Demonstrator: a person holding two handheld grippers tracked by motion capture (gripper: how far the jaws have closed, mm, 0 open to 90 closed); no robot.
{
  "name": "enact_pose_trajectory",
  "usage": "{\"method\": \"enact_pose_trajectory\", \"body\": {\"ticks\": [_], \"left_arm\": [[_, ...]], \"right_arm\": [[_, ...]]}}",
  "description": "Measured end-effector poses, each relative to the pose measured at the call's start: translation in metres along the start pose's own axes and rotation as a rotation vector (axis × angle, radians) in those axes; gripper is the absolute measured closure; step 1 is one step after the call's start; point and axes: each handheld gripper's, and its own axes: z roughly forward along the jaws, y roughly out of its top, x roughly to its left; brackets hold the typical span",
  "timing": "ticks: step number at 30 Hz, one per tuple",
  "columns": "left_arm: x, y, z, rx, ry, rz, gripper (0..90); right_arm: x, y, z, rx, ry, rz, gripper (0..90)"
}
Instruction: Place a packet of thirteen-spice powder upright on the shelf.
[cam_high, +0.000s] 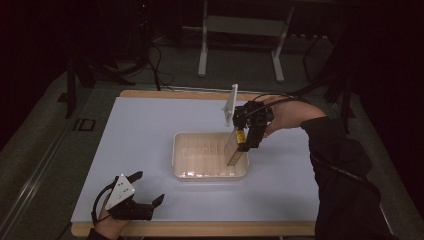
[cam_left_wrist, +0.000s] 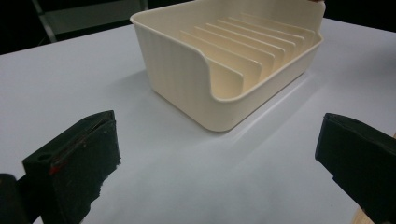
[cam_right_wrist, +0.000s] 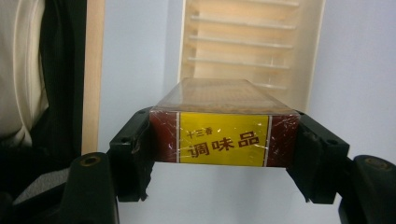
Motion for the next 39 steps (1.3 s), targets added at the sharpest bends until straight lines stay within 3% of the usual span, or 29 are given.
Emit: {"method": "enact_pose_trajectory", "body": {"ticks": [3,5,12,20,31,39], "left_arm": [[0.0,0.0,0.0,0.0,-0.001,0.0,0.0],[0.0,0.0,0.0,-0.003,-0.002,-0.002,0.0],[0.0,0.0,0.0,0.0,-0.004,0.001,0.0],[0.0,0.0,0.001,0.001,-0.007,0.004,0.0],[0.0,0.0,0.001,0.001,-0.008,0.006,0.0],[0.0,0.0,0.0,0.001,-0.008,0.007,0.0]], "right_arm": [[-0.001,0.003,0.001,-0.009,0.003,0.0,31.9],[-0.003,0.008,0.002,-0.012,0.029,0.026,31.9],[-0.004,0.019,0.006,-0.04,-0.007,-0.016,31.9],[-0.007,0.032,0.01,-0.06,0.002,0.002,31.9],[-0.013,0.05,0.016,-0.121,0.001,-0.013,32.0],[-0.021,0.052,0.028,-0.154,0.006,-0.002,32.0]]}}
